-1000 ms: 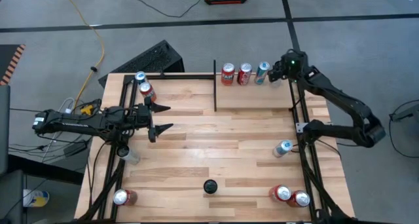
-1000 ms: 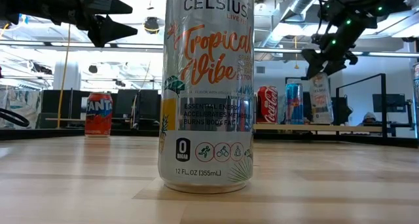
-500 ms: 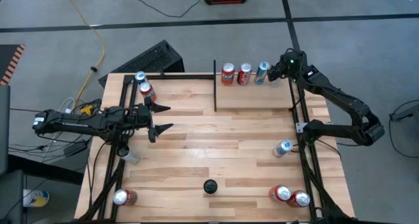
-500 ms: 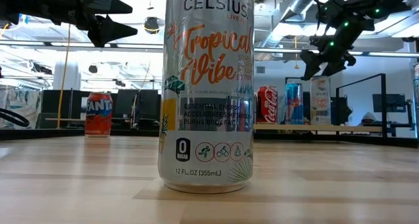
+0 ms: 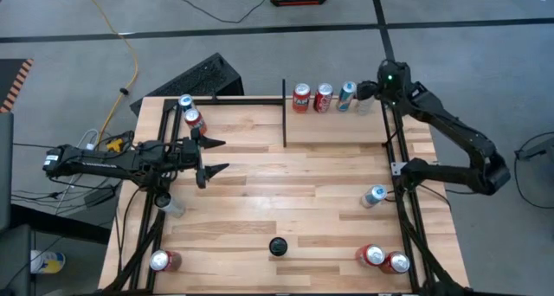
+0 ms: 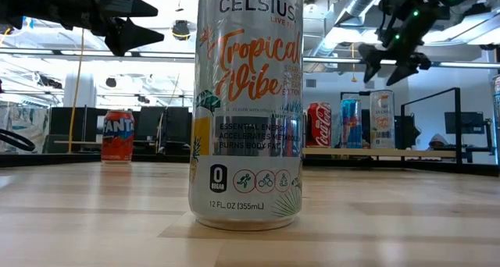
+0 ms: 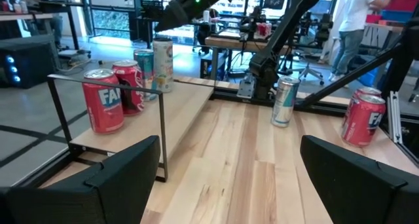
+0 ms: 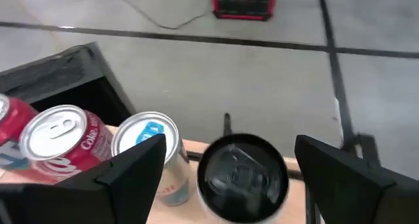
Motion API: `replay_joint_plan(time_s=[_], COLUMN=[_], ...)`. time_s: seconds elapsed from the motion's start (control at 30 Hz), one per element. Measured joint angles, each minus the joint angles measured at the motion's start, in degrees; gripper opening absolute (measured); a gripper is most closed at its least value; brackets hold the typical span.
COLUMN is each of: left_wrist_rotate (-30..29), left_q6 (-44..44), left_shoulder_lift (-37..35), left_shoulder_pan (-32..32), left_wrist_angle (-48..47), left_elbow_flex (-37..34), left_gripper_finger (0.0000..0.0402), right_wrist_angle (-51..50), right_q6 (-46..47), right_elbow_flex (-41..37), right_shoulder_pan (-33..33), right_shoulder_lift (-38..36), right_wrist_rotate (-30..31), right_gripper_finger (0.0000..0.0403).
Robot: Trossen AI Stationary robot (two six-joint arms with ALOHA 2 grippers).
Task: Place canned beverage on shelf
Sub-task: Put the top white-yellow soda can on the shelf
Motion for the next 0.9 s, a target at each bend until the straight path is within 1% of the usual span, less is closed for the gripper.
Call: replay_joint_plan(time_s=[0.13,0.23,0.33,0.43,0.57,0.77,0.9], left_wrist_rotate=[0.1,0.2,1.2,1.8,1.8,3.3,3.3], left_q6=[0.9,1.0,1.0,1.0,0.9,0.0,0.0], left_shoulder_lift=[0.0,0.0,0.0,0.0,0.0,0.0,0.0], left_shoulder_pan=[0.0,0.0,0.0,0.0,0.0,0.0,0.0], left_wrist_angle=[0.0,0.0,0.0,0.0,-0.1,-0.1,-0.1], left_elbow_flex=[0.0,0.0,0.0,0.0,0.0,0.0,0.0], left_gripper_finger=[0.0355,0.0355,0.0355,0.0355,0.0355,0.0355,0.0355], right_wrist_angle=[-1.7,-0.8,-0.7,-0.6,-0.8,-1.0,-1.7], right_q6=[3.8,5.3,7.4,9.2,9.6,9.5,9.4], right_elbow_flex=[0.0,0.0,0.0,0.0,0.0,0.0,0.0], right_shoulder_pan=[3.9,6.6,8.6,9.8,10.0,9.9,9.8], right_shoulder_lift=[0.4,0.3,0.6,1.7,4.3,7.0,7.1], right_wrist_rotate=[9.0,13.4,16.5,18.0,21.5,22.2,24.5], right_gripper_finger=[0.0357,0.0354,0.0351,0.0348,0.0343,0.0336,0.0335])
